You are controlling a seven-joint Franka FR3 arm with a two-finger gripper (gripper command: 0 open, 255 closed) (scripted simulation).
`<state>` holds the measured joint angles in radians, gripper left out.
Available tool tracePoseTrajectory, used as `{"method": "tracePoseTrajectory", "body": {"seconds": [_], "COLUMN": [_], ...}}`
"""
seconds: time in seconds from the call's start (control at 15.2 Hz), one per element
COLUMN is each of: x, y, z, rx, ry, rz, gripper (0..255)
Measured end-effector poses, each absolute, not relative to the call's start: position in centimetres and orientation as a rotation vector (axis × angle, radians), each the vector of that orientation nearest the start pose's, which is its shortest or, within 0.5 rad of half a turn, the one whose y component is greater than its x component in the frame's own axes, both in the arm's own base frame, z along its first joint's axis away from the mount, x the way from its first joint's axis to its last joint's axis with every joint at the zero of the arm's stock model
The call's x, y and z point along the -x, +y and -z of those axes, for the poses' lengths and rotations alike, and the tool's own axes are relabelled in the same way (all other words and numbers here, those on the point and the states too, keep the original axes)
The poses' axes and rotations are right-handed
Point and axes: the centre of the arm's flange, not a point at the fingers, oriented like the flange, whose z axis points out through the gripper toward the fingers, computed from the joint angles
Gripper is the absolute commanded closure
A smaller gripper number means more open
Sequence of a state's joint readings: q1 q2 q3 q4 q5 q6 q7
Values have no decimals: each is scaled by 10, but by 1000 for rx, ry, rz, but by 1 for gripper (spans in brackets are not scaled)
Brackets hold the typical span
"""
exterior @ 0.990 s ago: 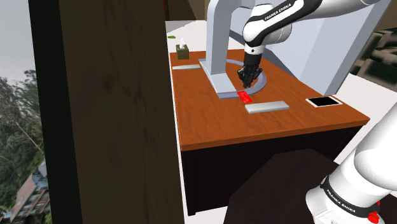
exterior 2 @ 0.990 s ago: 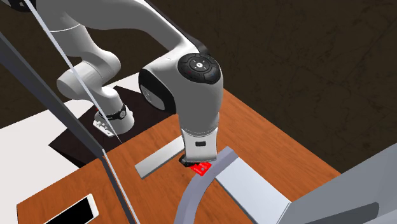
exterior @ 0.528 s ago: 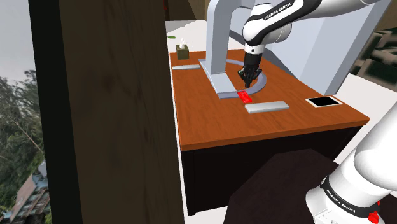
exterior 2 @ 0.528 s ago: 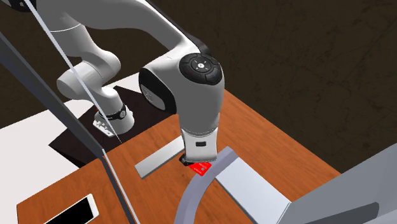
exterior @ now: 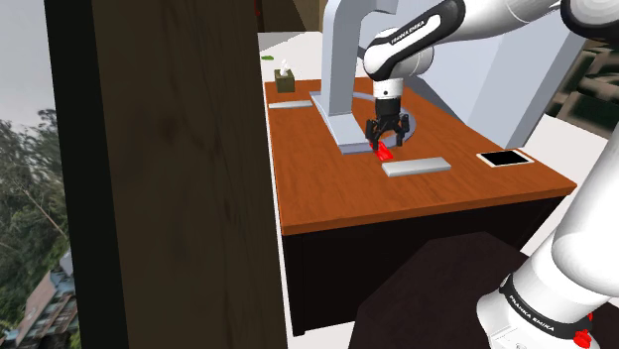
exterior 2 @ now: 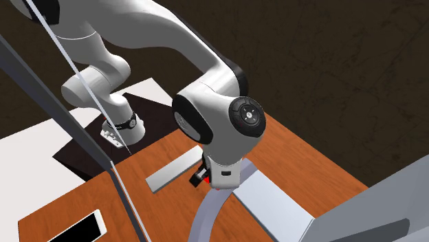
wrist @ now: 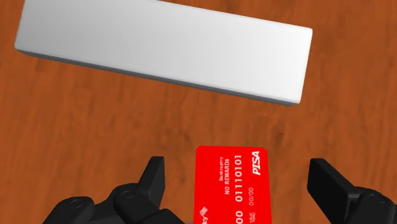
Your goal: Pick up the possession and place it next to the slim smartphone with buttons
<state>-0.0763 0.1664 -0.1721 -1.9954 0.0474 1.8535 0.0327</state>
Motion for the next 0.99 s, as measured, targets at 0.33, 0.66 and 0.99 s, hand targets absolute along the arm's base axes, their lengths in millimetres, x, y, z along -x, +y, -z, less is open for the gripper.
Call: {"method": "tracePoseTrajectory", "body": {"seconds": [0.33,0.66,0.99], "x": [-530,-528,-528], "y": [-127,-127,-129], "z": [-333,-330,-333], "rx": [3021,3021,3023], "ry": [461,461,466], "rz": [-477,-477,-468], "gripper": [0,0,255]}}
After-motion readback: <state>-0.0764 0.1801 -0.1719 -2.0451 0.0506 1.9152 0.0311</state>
